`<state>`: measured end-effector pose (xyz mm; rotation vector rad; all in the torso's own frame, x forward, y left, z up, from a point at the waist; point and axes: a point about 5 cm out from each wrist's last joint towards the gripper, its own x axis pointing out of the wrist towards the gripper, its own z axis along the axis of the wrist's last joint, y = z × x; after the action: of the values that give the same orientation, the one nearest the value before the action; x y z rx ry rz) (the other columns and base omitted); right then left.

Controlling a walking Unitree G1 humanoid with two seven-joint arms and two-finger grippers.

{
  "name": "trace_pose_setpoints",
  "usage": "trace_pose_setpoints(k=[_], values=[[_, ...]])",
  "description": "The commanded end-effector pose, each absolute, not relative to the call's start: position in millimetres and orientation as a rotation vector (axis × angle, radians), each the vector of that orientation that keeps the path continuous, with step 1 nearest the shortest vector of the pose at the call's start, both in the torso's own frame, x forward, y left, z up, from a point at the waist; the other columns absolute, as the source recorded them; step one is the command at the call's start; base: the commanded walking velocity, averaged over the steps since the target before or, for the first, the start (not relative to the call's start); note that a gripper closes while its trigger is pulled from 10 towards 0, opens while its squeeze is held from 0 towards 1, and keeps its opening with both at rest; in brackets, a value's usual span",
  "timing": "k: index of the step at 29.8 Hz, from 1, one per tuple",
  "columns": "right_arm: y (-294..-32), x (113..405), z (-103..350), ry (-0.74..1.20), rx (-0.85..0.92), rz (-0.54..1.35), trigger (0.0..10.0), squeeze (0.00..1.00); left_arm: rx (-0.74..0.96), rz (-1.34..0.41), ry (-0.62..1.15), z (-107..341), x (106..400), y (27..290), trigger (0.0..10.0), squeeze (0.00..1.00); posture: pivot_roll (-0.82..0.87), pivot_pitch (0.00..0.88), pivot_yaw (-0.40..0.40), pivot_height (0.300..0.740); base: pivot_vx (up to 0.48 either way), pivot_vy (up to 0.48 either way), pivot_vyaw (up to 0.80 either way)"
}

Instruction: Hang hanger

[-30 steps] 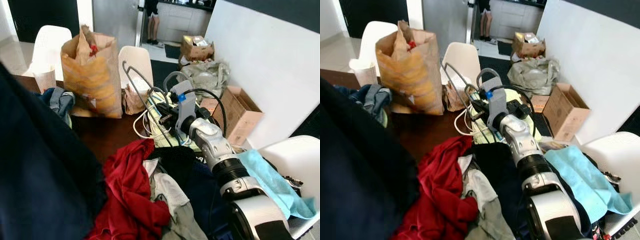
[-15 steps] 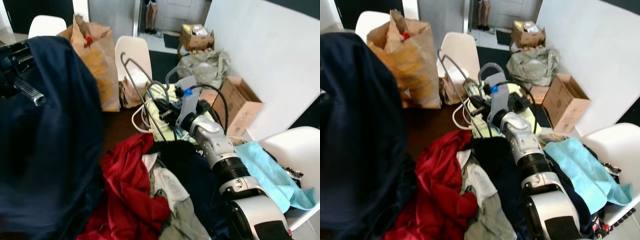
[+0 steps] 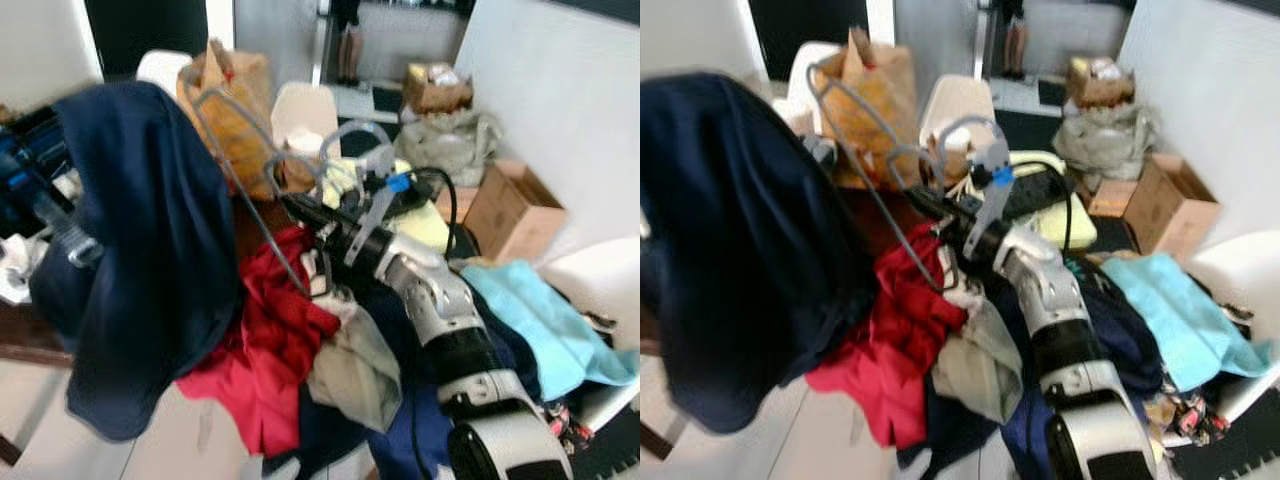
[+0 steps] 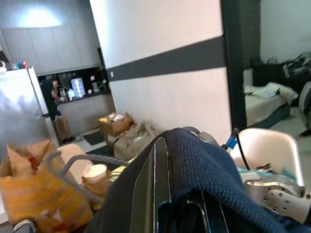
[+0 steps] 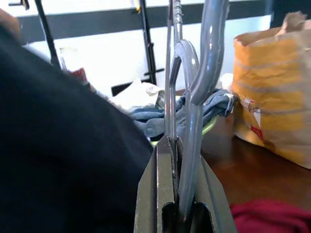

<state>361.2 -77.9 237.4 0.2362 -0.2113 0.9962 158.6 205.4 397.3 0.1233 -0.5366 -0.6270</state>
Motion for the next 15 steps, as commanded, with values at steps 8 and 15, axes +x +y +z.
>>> trace_pose_setpoints(k=[8,15], values=[[-89.6,367.1,240.7,-0.202,0.278,0.908,10.0,0.00,0.042,-0.682,-0.493,380.0,165.9,195.1,10.0,0.00,0.20,0.000,-0.115,0.740,-0.480,0.000,0.00],[-120.1,391.4,210.6,-0.001,0.092,0.562,10.0,0.00,-0.017,-0.527,-0.206,312.0,217.9,202.0,10.0,0.00,0.17,0.000,-0.110,0.740,-0.372,0.000,-0.23]])
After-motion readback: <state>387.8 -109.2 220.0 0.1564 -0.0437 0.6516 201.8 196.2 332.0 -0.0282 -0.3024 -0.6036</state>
